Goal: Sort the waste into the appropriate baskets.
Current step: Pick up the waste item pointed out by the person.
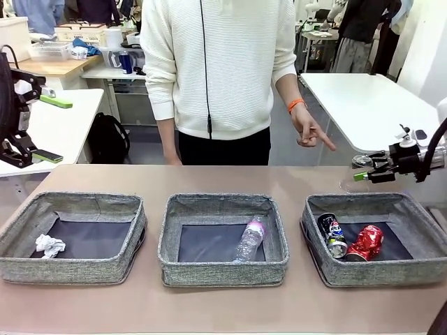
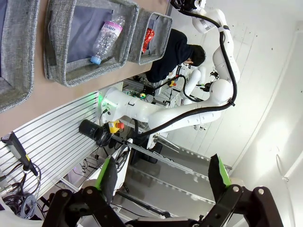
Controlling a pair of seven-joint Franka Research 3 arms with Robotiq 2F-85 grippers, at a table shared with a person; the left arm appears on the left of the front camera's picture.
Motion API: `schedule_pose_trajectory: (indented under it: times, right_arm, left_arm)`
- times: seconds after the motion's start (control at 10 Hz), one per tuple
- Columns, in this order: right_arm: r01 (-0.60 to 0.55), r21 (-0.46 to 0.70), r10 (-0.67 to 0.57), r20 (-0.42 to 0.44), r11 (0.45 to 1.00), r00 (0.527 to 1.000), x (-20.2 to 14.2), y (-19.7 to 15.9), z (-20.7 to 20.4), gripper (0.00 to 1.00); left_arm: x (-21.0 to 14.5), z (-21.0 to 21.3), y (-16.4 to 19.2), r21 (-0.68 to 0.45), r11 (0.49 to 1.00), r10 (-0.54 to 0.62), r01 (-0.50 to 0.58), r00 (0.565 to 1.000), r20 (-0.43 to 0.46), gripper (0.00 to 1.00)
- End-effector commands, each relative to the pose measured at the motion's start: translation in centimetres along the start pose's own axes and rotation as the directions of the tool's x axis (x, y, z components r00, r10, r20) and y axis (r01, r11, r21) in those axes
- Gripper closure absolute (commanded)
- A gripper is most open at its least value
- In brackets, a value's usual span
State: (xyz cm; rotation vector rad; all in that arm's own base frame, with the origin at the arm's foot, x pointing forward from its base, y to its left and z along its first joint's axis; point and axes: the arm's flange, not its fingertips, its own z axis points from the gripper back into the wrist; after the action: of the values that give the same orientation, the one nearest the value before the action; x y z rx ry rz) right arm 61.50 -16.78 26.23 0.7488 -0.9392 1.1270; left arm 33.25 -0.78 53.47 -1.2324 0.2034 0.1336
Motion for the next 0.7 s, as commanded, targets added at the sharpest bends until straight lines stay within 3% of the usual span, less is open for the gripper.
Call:
schedule_pose_trajectory:
  times: [0.0,0.1,0.2,0.3,0.4,0.5,0.6]
  right_arm:
    - [0.018,0.006,-0.018,-0.023,1.000,1.000,0.54,-0.45,0.14,0.59]
    - [0.018,0.001,-0.018,-0.024,1.000,1.000,0.56,-0.55,0.28,0.42]
    - [0.019,0.001,-0.019,-0.026,1.000,0.999,0.58,-0.60,0.36,0.79]
    - [0.018,-0.003,-0.018,-0.025,1.000,1.000,0.58,-0.66,0.34,0.62]
    - [0.016,-0.024,-0.017,-0.021,1.000,1.000,0.64,-0.78,0.43,0.99]
    - [0.021,-0.064,-0.022,-0.016,0.998,1.000,0.96,-0.85,0.71,0.75]
    - [0.021,-0.062,-0.023,-0.027,0.998,0.999,1.51,-0.83,1.08,0.75]
  left_arm:
    - [-0.22,0.18,0.02,-0.010,1.000,-0.024,0.024,1.000,-0.009,0.00]
    - [-0.22,0.18,0.02,-0.010,1.000,-0.024,0.024,1.000,-0.009,0.00]
    - [-0.22,0.18,0.02,-0.010,1.000,-0.024,0.024,1.000,-0.009,0.00]
    - [-0.22,0.18,0.02,-0.010,1.000,-0.024,0.024,1.000,-0.009,0.00]
    - [-0.22,0.18,0.02,-0.010,1.000,-0.024,0.024,1.000,-0.009,0.00]
    - [-0.22,0.18,0.02,-0.010,1.000,-0.024,0.024,1.000,-0.009,0.00]
    - [-0.22,0.18,0.02,-0.010,1.000,-0.024,0.024,1.000,-0.009,0.00]
